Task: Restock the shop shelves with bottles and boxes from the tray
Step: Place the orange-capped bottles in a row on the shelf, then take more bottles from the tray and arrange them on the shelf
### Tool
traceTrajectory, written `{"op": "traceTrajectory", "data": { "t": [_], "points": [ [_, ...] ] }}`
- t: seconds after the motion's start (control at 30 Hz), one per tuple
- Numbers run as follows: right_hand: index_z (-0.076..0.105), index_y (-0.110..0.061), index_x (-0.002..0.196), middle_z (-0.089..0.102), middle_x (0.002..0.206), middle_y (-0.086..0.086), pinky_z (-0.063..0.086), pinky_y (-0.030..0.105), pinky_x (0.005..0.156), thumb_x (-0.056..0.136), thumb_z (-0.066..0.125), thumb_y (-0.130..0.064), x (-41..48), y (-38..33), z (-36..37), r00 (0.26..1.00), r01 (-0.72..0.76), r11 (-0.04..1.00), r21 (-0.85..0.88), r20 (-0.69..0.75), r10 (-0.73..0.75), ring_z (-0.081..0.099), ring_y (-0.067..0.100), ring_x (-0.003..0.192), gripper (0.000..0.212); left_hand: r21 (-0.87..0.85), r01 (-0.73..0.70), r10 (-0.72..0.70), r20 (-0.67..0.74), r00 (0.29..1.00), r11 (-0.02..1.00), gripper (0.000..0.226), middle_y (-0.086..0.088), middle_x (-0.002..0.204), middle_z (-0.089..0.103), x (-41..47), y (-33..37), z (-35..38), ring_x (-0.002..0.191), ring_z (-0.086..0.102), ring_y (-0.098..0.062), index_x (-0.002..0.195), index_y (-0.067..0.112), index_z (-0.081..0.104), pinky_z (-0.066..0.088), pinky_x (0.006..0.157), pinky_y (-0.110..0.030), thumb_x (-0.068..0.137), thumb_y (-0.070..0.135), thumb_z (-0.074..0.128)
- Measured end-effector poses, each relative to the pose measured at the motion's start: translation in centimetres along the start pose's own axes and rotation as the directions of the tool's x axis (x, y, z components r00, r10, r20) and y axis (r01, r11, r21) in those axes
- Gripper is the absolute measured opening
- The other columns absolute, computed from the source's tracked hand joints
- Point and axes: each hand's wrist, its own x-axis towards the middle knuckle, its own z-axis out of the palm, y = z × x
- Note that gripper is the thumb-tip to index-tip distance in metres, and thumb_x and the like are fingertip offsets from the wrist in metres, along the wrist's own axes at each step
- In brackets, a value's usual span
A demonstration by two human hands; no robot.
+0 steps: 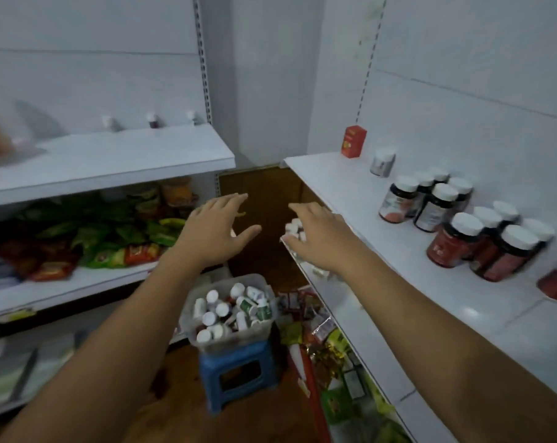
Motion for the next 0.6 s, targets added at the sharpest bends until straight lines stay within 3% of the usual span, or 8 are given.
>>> {"op": "traceTrajectory", "data": {
  "t": [0.3,0.5,0.6],
  "points": [
    [0.029,-0.024,0.161,0.043,0.154,0.010,0.044,0.053,0.110,0.099,0.057,-0.057,12.1,-2.8,18.7,0.923,-0.141,0.985,0.094,0.373,0.097,0.046,0.034,0.139,0.075,-0.119,0.266,-0.214,0.334,0.918,0.957,0.078,-0.004,0.163,0.043,0.8,-15.4,12.6,0.145,0.046,-0.029,0.161,0.025,0.033,0.047,0.111,-0.050,0.098,0.066,0.056],
    [0.038,-0.020,0.155,0.047,0.150,0.012,0.050,0.045,0.097,0.097,0.066,-0.051,15.2,-2.1,32.3,0.829,-0.278,0.942,0.187,0.541,0.137,0.053,0.036,0.129,0.072,-0.163,0.522,-0.359,0.557,0.749,0.837,0.066,-0.013,0.149,0.057,-1.0,-22.8,24.6,0.130,0.058,-0.032,0.152,0.012,0.047,0.050,0.104,-0.041,0.097,0.040,0.071],
    [0.037,-0.018,0.157,0.047,0.151,0.014,0.051,0.046,0.095,0.094,0.070,-0.046,16.1,-2.0,40.1,0.799,-0.273,0.941,0.198,0.591,0.108,0.053,0.038,0.128,0.076,-0.151,0.544,-0.329,0.654,0.681,0.826,0.058,-0.013,0.140,0.061,-2.3,-25.1,31.7,0.127,0.059,-0.033,0.142,0.009,0.056,0.048,0.101,-0.037,0.094,0.034,0.076]
  ]
}}
